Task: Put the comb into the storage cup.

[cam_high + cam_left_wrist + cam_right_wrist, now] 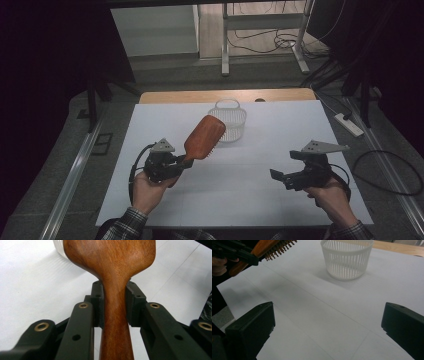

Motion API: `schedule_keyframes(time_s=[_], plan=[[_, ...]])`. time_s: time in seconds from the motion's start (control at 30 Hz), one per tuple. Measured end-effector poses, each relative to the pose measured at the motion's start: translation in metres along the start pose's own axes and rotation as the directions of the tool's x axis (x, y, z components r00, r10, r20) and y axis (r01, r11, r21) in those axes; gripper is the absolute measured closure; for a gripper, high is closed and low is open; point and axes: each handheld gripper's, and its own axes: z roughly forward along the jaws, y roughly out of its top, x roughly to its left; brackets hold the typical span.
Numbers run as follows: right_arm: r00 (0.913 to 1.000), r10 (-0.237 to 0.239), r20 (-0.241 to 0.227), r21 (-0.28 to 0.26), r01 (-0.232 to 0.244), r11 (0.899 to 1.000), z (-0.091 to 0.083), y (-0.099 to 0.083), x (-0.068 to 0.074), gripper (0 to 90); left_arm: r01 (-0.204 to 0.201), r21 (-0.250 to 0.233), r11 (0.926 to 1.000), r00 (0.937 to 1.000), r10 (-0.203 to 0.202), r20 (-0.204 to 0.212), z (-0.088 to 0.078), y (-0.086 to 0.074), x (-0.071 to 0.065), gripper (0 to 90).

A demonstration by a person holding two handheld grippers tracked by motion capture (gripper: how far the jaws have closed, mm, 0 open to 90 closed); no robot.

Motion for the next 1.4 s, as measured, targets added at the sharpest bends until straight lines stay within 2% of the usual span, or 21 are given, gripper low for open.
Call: schedule_keyframes(time_s=[0.47,0.5,0.6,0.83,1.13,1.33,1.4], plan=[[0.9990,0.013,-0.044,-0.012,-0.014,1.000,0.022,0.017,0.008,0.0,-0.034,-0.018,0.9993,0.9993,0.034,0.018,0.007,0.008,-0.008,71.6],[0.9962,0.041,-0.077,-0.010,-0.042,0.999,0.025,0.020,0.009,0.0,-0.035,-0.020,0.9992,0.9992,0.036,0.019,0.008,0.008,-0.009,71.6],[0.9928,0.066,-0.100,-0.007,-0.067,0.998,0.029,0.023,0.010,0.0,-0.041,-0.025,0.9988,0.9988,0.042,0.024,0.009,0.010,-0.010,71.6],[0.9933,0.056,-0.101,-0.009,-0.057,0.998,0.041,0.033,0.015,0.0,-0.049,-0.030,0.9984,0.9980,0.050,0.038,0.013,0.013,-0.013,71.6],[0.9883,0.069,-0.136,0.012,-0.068,0.998,0.059,0.044,0.020,0.0,-0.052,-0.043,0.9977,0.9968,0.055,0.059,0.017,0.016,-0.017,71.6],[0.9904,0.078,-0.114,0.028,-0.075,0.997,0.069,0.055,0.024,0.0,-0.054,-0.055,0.9971,0.9956,0.058,0.074,0.019,0.018,-0.020,71.6],[0.9888,0.087,-0.121,0.032,-0.084,0.996,0.072,0.058,0.024,0.0,-0.059,-0.055,0.9968,0.9951,0.063,0.076,0.020,0.018,-0.021,71.6]])
